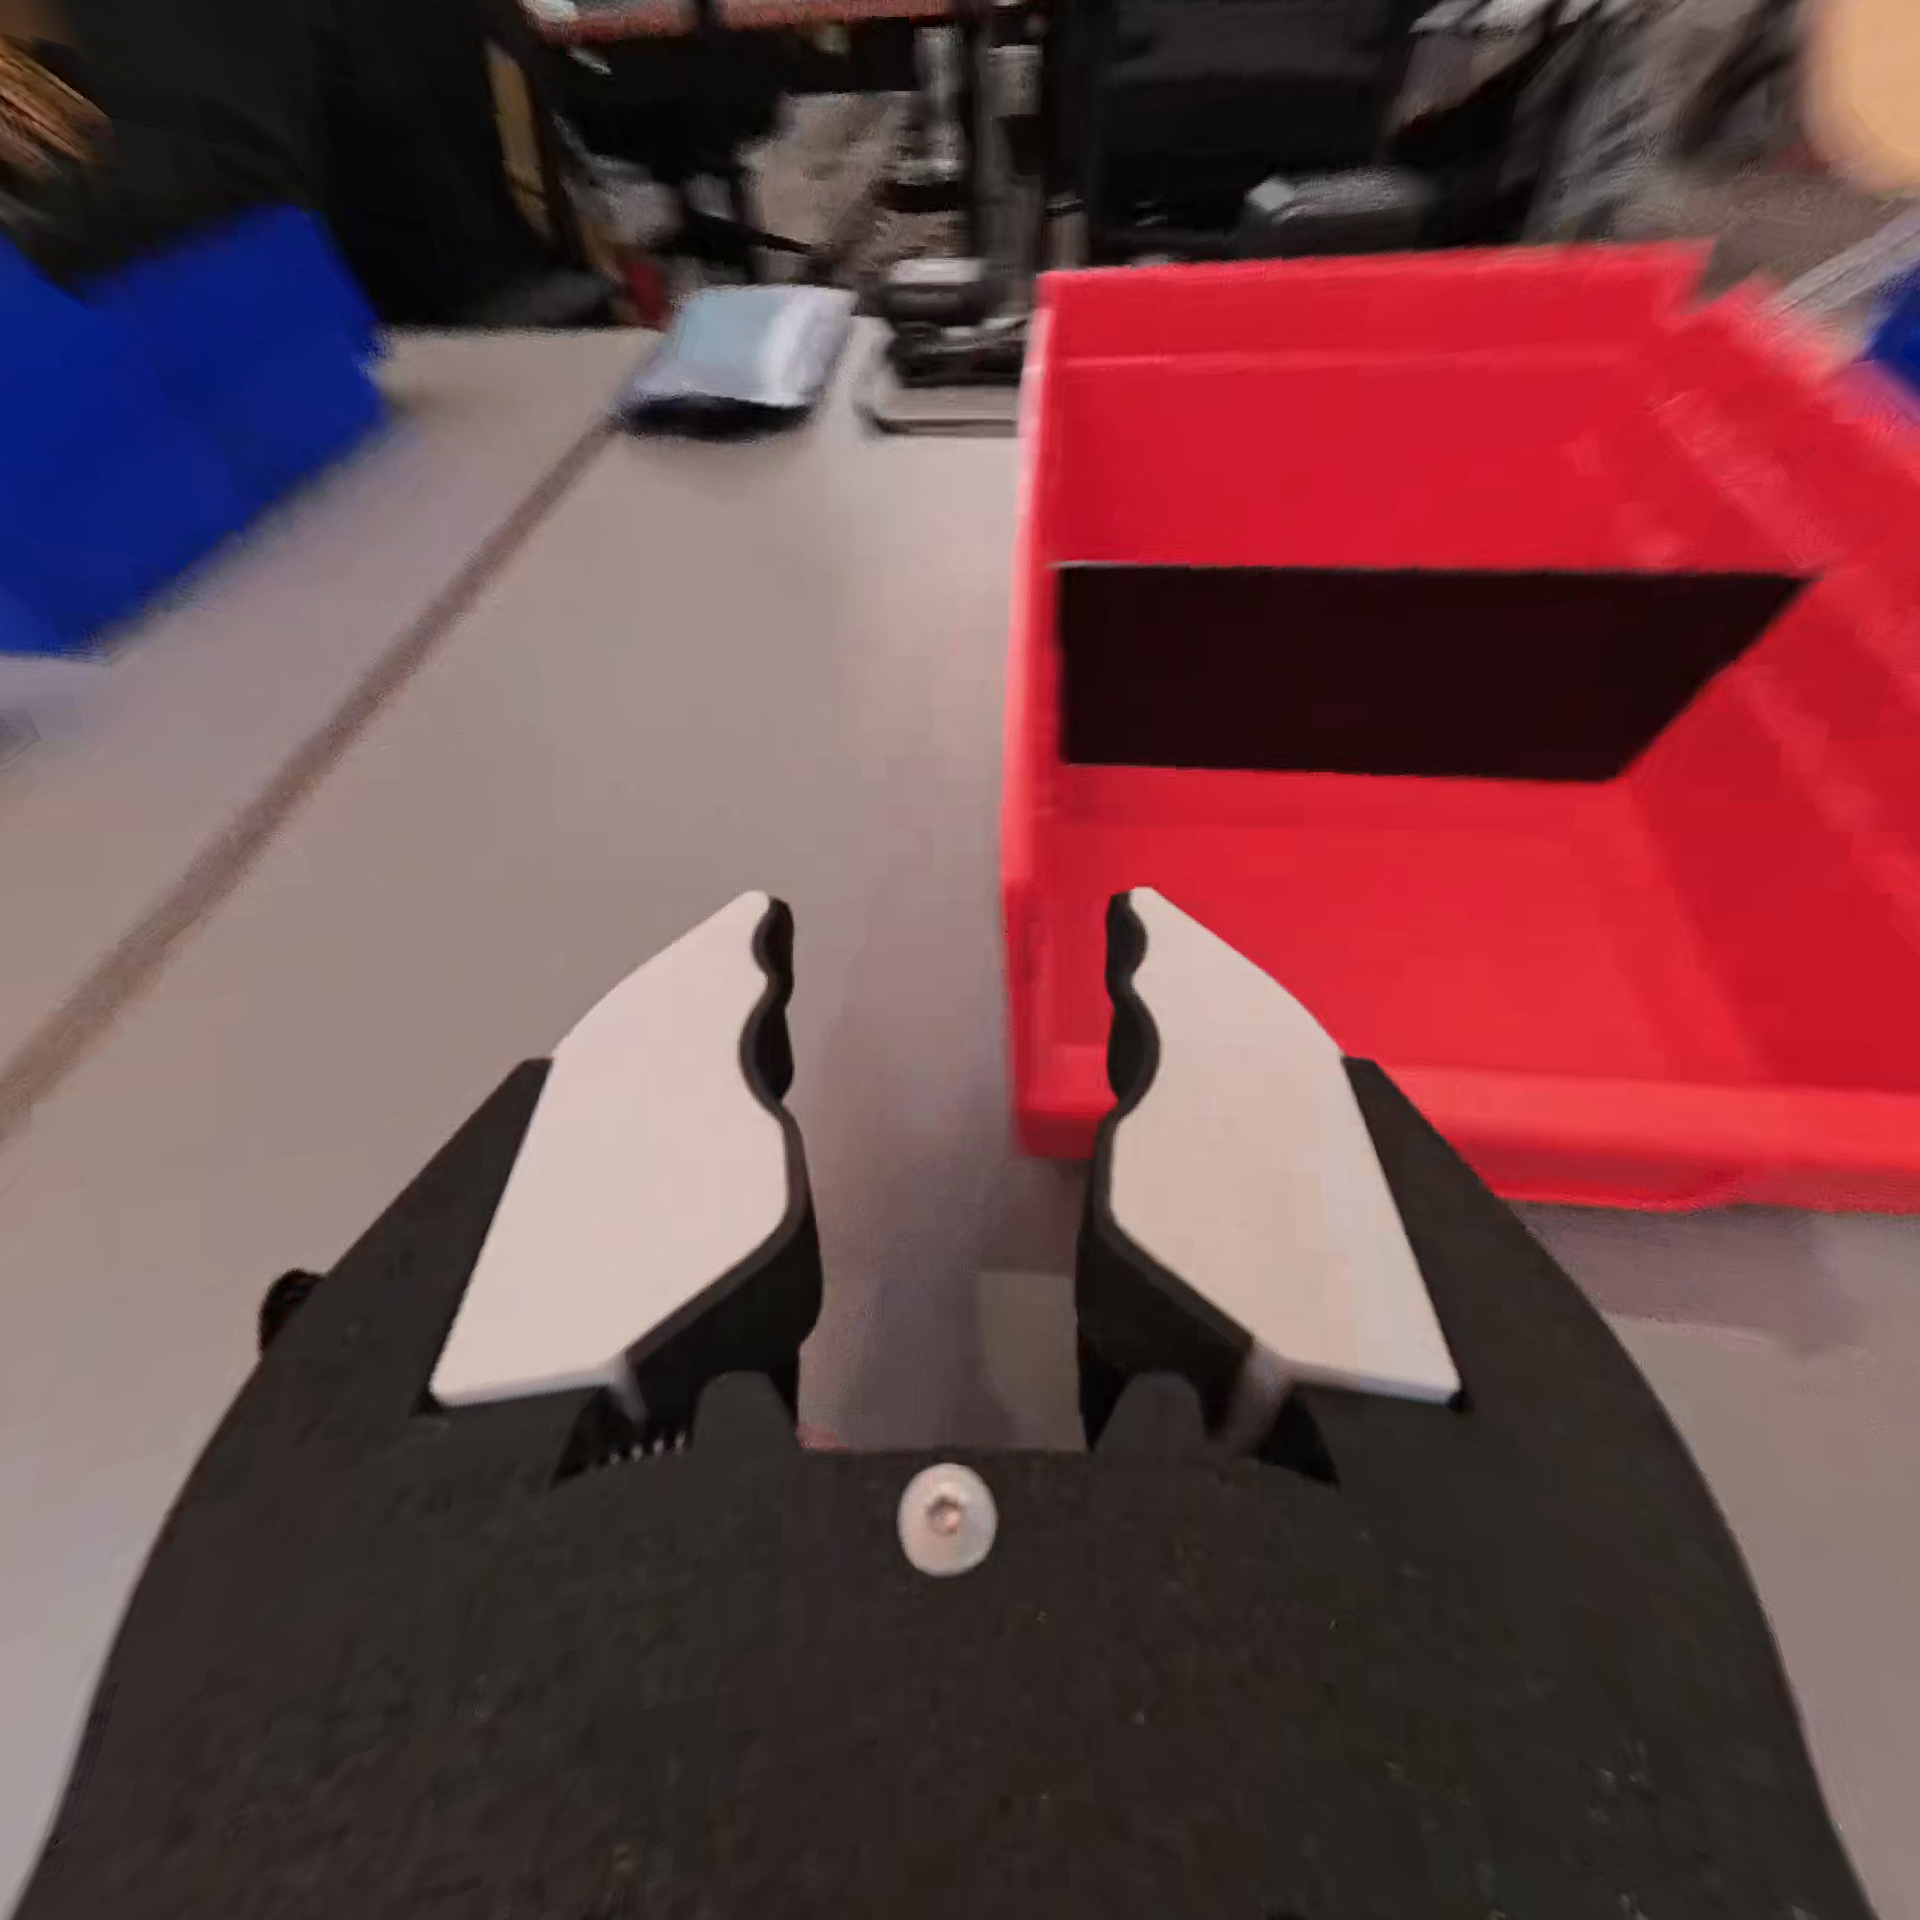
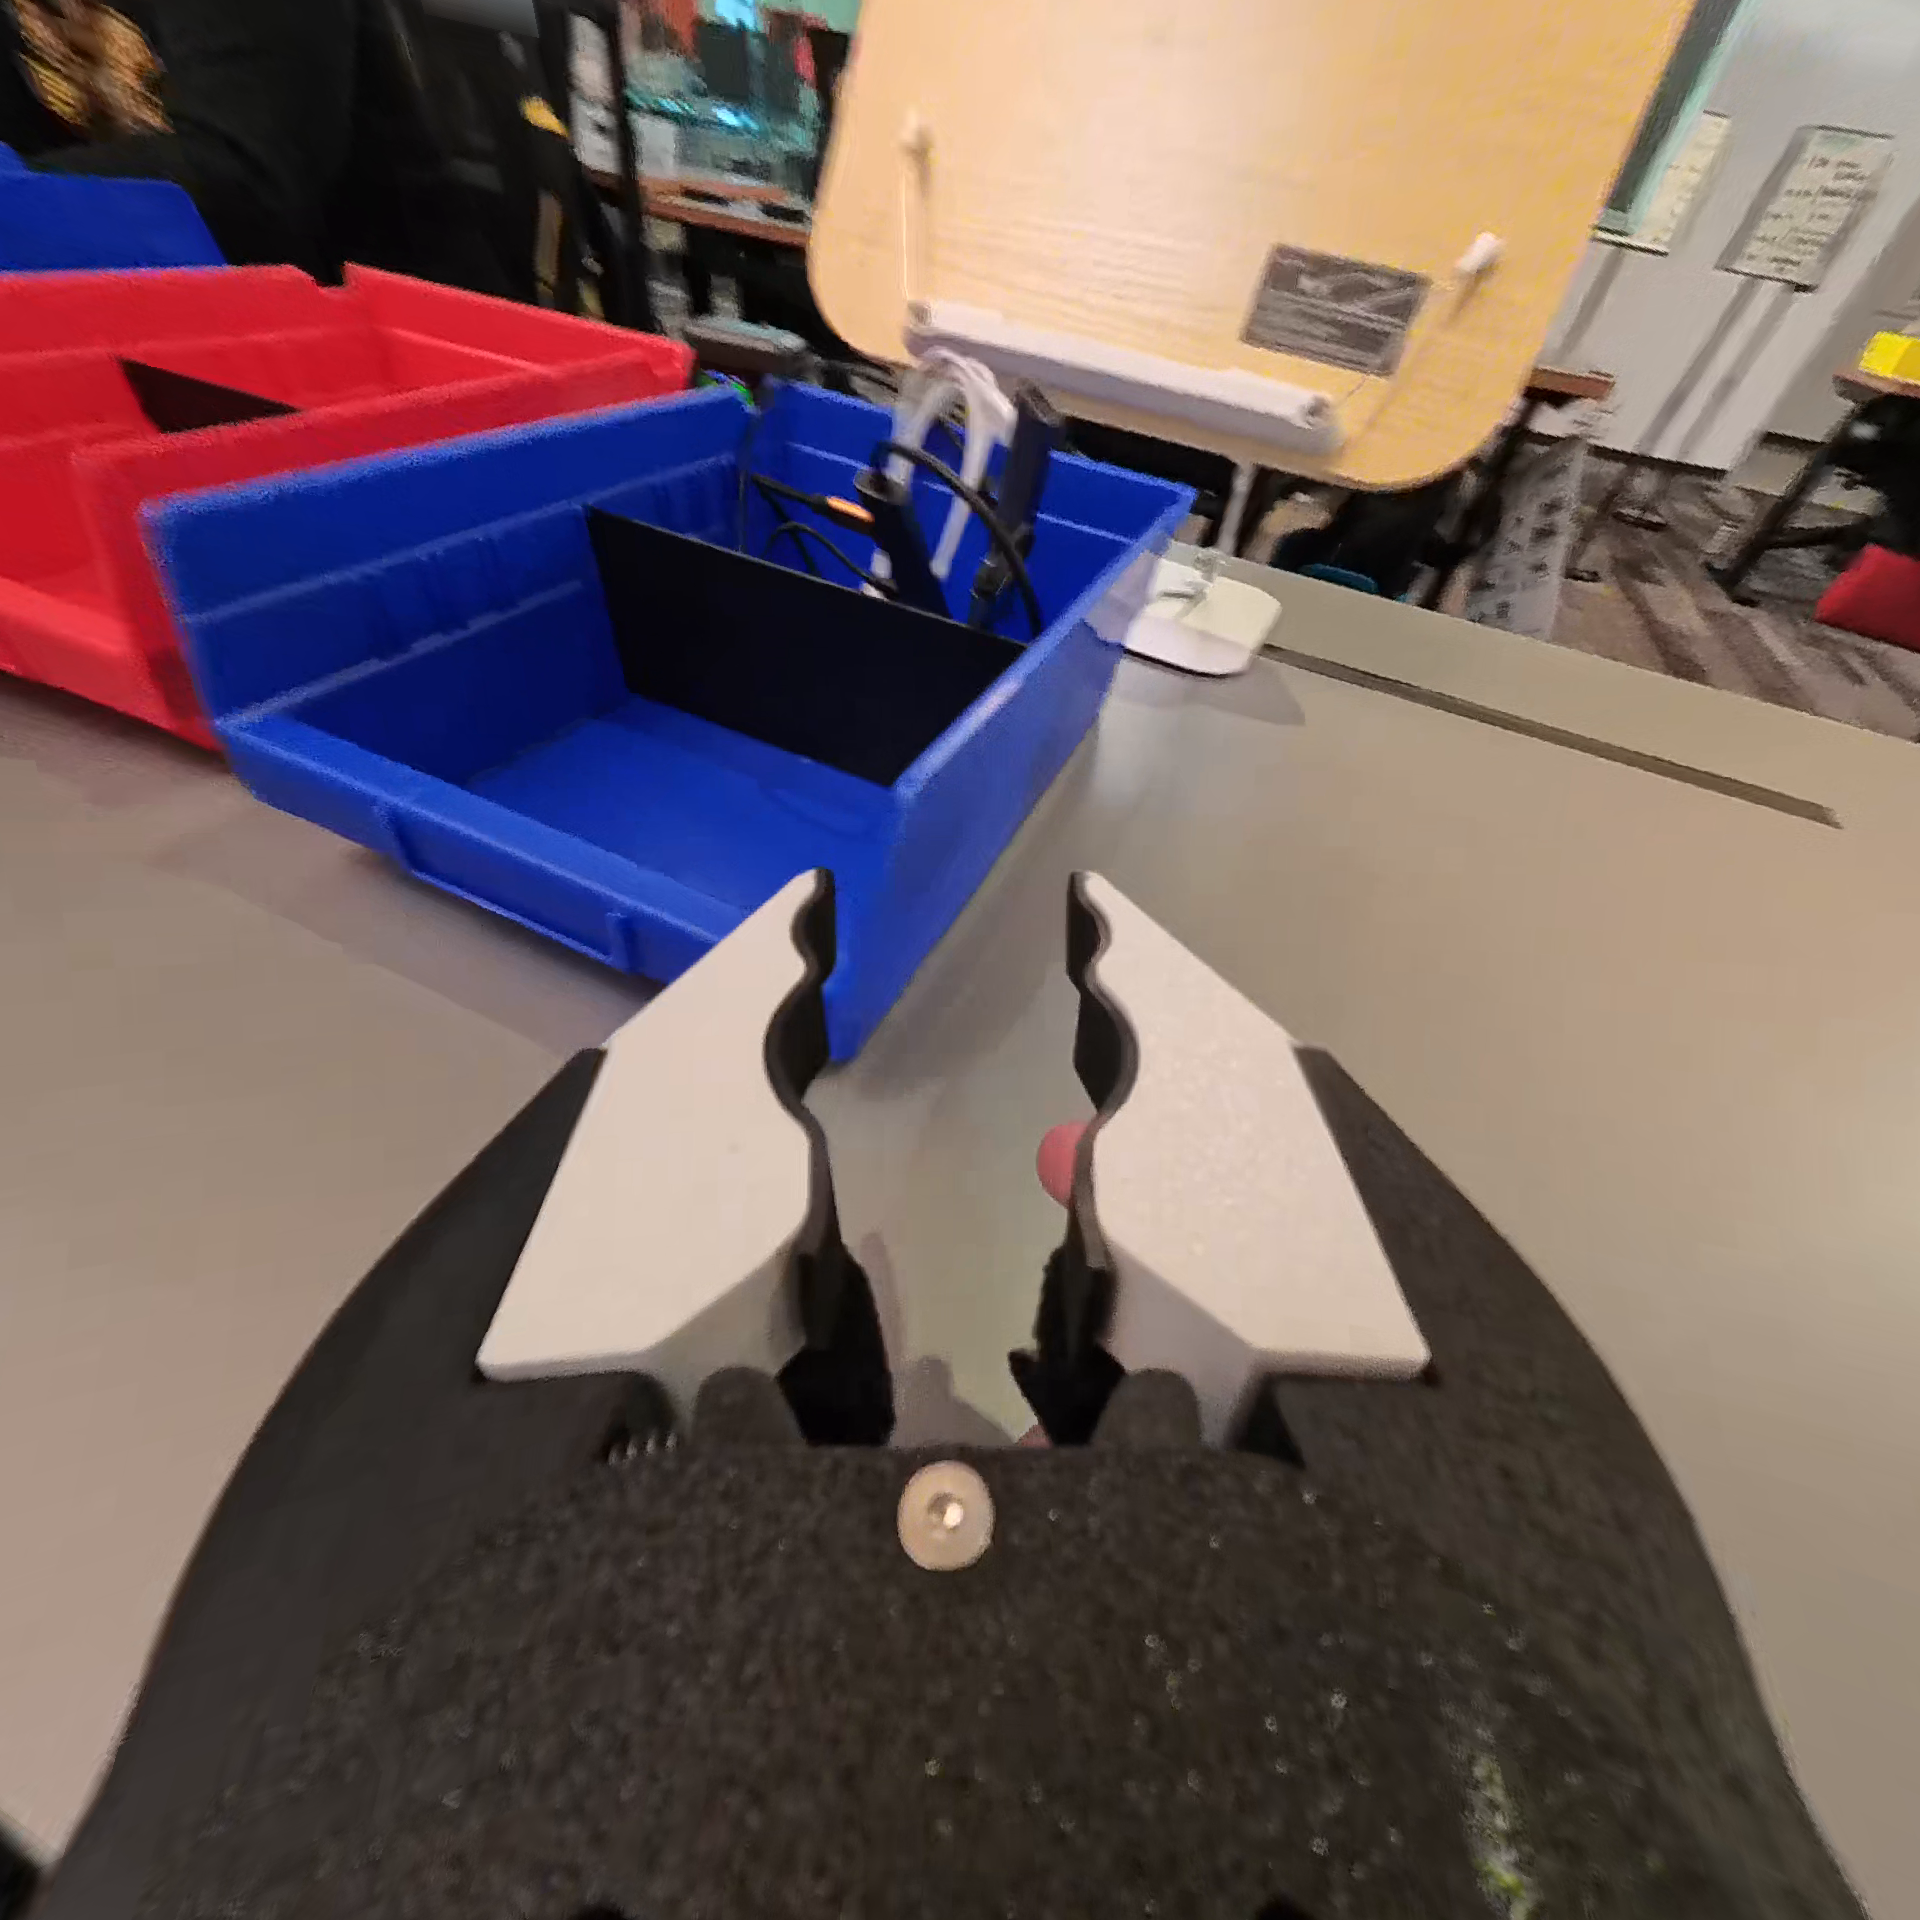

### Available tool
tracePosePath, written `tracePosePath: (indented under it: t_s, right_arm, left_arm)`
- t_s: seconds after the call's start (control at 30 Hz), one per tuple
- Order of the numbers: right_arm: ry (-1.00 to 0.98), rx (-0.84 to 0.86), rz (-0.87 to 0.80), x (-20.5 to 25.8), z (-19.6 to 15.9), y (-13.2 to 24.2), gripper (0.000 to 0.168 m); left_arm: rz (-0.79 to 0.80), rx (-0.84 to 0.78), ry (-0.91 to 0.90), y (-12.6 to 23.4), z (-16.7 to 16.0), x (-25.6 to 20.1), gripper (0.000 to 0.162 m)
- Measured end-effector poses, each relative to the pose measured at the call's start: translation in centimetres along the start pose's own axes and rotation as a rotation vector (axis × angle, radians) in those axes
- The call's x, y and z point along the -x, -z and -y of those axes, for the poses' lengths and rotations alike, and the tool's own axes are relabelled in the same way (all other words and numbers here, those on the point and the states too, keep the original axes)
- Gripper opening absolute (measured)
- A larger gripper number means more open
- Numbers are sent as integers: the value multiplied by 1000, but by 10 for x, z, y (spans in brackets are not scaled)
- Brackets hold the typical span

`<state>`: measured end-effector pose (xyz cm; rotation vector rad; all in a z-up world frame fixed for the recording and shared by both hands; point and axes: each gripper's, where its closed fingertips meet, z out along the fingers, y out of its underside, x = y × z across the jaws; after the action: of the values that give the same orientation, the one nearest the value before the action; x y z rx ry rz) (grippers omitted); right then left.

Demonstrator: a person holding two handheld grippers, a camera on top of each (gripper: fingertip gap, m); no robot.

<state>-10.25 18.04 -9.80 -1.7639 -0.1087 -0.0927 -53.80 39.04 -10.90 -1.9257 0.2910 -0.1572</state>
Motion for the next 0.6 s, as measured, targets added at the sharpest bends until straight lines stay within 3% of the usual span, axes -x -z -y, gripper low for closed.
tracePosePath:
  t_s: [0.07,0.17,0.23,0.27,0.4,0.6]
  right_arm:
    - [-14,-34,82,20,7,6,42]
    - [8,-38,189,59,11,15,41]
    - [-11,-14,272,94,10,18,40]
    - [-45,3,328,115,9,18,40]
    - [-81,88,488,198,4,8,45]
    - [15,122,333,229,1,-39,51]
  left_arm:
    - [-181,-8,142,-6,7,-19,56]
    - [-139,-29,103,-19,13,-17,40]
    - [-105,30,-15,-29,-1,-18,11]
    - [-90,45,-40,-30,-3,-17,6]
    - [-145,94,23,-17,-11,-25,4]
    - [-64,156,-27,39,-35,-30,6]
